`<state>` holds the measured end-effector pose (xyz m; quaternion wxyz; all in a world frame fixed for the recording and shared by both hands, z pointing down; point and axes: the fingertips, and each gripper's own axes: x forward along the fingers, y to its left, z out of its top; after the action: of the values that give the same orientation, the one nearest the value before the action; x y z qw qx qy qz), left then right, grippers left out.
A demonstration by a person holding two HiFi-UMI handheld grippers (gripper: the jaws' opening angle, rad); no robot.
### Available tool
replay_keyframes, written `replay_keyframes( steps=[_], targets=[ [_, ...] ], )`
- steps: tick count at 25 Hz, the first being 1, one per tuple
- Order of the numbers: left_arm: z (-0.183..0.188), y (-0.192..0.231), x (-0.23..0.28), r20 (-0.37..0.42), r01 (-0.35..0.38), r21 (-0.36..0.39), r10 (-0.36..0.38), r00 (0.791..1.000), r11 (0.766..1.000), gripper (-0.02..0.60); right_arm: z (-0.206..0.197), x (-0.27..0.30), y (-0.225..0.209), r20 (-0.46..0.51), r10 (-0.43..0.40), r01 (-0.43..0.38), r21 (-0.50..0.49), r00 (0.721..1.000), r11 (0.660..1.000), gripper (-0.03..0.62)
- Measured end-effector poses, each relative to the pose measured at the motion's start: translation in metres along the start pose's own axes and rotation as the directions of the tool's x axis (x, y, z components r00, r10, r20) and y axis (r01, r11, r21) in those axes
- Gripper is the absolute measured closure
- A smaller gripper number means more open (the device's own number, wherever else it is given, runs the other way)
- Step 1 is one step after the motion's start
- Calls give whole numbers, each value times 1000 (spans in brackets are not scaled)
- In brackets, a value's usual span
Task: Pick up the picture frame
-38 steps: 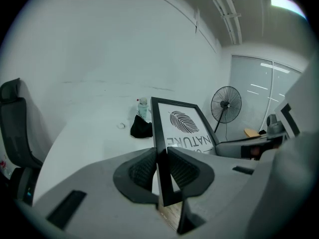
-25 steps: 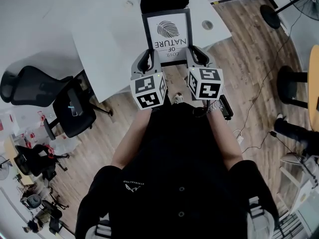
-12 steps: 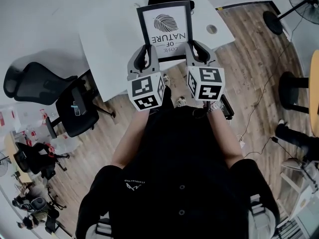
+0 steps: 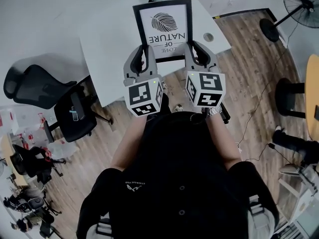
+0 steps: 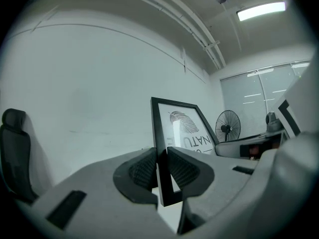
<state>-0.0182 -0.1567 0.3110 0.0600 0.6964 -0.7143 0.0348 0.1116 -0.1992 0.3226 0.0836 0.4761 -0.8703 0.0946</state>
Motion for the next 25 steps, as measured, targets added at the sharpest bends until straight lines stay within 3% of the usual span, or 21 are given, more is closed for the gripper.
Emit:
replay_keyframes(
  steps=[12,25],
  targets=[
    [41,-14,-15,117,10,22,-12,993,1000,508,43,-25,-2,133,-20,26,-39,991,999,528],
    [41,-14,-14,130,18,23,-20,991,1000,508,41,-24,-4,134,-28,32,-28,991,999,530]
  ],
)
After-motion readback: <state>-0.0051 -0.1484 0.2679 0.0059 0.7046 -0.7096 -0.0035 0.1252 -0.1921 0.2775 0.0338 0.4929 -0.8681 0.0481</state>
